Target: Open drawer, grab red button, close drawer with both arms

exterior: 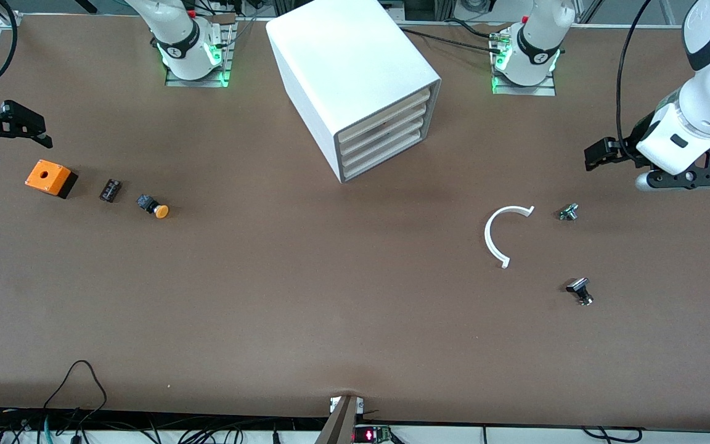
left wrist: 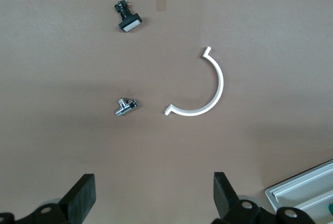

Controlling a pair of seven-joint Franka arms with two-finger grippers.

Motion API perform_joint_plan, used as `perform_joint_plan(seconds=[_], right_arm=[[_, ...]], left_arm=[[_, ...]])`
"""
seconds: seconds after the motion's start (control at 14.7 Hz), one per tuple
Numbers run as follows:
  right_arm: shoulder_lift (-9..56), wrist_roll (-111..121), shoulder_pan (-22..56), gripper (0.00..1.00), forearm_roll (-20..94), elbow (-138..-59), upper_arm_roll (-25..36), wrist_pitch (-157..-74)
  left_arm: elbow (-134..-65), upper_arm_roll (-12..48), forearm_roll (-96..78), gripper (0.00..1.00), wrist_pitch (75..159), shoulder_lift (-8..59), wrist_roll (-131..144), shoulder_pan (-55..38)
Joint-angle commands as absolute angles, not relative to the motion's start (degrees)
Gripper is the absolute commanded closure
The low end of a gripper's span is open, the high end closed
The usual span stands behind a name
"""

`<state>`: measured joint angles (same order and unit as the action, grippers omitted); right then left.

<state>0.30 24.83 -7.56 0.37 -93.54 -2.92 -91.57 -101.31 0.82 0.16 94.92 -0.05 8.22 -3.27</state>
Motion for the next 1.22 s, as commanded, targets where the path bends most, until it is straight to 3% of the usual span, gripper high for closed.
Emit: perform_joint_plan(seconds=[0.0,1.15], right_arm=[[0.62,25.75,-8.00,0.00,0.35,-92.37,-3.08,-90.62],[2.80,26.10,-7.82,0.00,0.79,-92.46,-3.16,-90.35]], left_arm=[[-101.94,1.06,1.67,0.00,93.78,-2.35,6.86,-2.99],[-99.40,1.05,1.76,0.00,91.76,-0.36,7.03,-3.34]])
